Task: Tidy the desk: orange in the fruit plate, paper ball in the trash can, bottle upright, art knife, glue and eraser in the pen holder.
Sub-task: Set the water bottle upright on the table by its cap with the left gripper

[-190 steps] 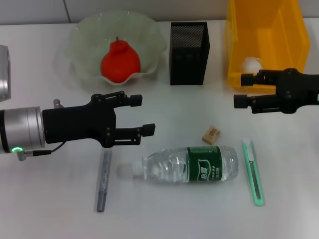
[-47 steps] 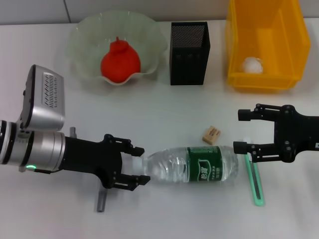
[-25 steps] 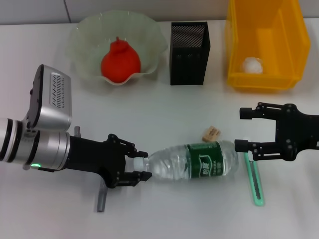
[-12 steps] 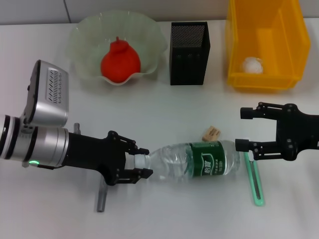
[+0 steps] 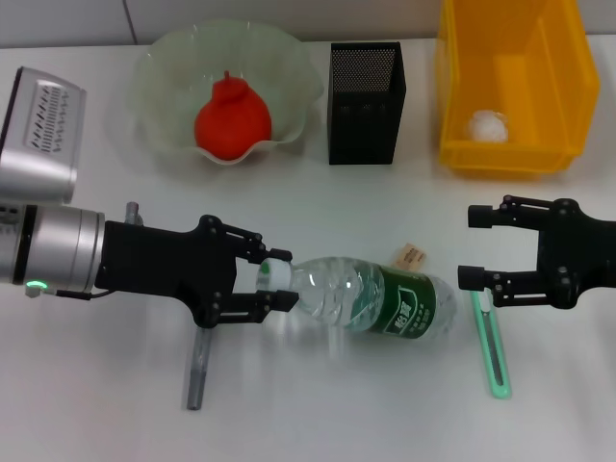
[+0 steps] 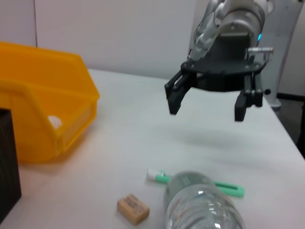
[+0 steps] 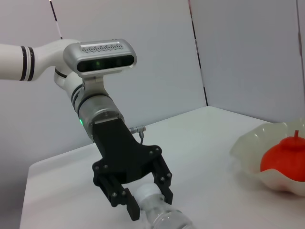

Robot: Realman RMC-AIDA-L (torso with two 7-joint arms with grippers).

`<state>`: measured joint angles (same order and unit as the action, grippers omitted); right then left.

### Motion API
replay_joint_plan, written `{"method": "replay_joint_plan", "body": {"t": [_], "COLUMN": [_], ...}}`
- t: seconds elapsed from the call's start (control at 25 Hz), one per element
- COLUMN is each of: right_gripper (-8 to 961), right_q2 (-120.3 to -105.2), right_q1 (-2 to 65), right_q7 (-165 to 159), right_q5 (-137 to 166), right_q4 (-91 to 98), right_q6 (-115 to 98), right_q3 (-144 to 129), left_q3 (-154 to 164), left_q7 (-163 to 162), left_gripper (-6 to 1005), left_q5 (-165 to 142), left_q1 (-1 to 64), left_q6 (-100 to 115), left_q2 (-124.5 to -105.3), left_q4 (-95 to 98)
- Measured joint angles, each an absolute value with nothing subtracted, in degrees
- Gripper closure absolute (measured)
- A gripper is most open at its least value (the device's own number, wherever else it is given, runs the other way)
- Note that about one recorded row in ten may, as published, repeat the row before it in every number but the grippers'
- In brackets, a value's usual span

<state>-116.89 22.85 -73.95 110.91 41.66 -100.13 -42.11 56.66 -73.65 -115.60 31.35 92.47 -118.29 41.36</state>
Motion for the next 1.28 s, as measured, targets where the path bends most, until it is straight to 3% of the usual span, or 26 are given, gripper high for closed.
{"method": "replay_joint_plan", "body": {"t": [1.28], "right_gripper": [120], "right_q2": [-116.9], "right_q1": [22.76], "right_q7": [-74.0], "right_q5": [110.92], "right_q4": [40.7], "right_q6": [-100.19], "right_q3": [-40.15], "left_q3": [55.9], "left_q7": [-73.27], "left_gripper": [549], "left_q5": [-106.55], "left_q1": [33.98], "left_q6": [95.8], "left_q2": [-118.43], "left_q4": [42.27]}}
